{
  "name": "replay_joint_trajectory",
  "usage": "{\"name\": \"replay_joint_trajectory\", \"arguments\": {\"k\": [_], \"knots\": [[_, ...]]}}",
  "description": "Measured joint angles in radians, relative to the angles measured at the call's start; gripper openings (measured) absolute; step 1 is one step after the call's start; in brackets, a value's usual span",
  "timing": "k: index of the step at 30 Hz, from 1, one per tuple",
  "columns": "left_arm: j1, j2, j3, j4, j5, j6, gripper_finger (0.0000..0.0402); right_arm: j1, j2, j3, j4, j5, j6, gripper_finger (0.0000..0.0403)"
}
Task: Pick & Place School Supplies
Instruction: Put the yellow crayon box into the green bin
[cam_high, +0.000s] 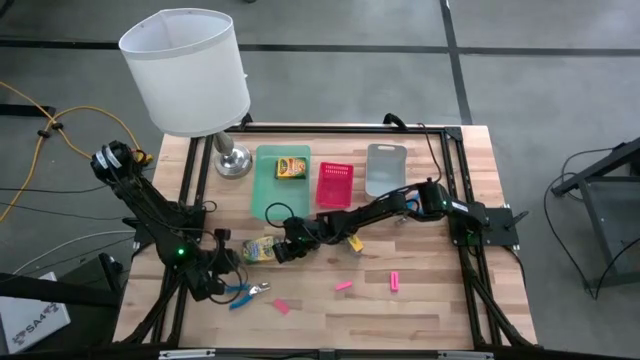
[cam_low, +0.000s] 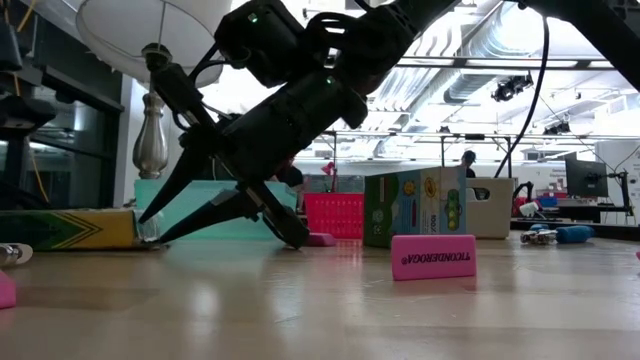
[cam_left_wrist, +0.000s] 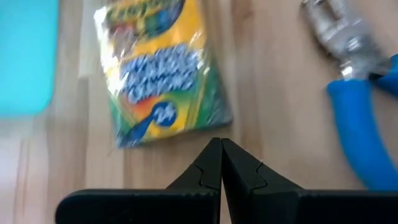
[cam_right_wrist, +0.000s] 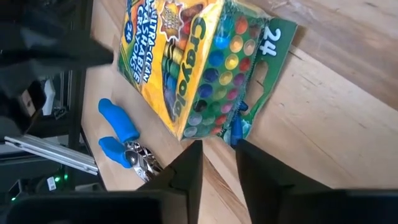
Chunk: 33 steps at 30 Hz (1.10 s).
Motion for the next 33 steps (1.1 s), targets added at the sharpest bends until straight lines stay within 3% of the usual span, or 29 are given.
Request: {"name": "replay_joint_trajectory", "arguments": {"k": [9, 24, 33], "knots": [[0.000, 0.011, 0.000, -0.033, 0.012, -0.043, 0.0001, -0.002, 0.000, 0.000, -0.001, -0.007, 0.000, 0.0122], [0.001, 0.112, 0.000, 0.056, 0.011, 0.021, 0.0001, -0.002, 0.000, 0.001, -0.042, -0.006, 0.000, 0.0109], [0.057, 0.140, 0.000, 0.088, 0.010, 0.071, 0.0001, -0.002, 0.000, 0.001, -0.056, -0.005, 0.001, 0.0109]]}}
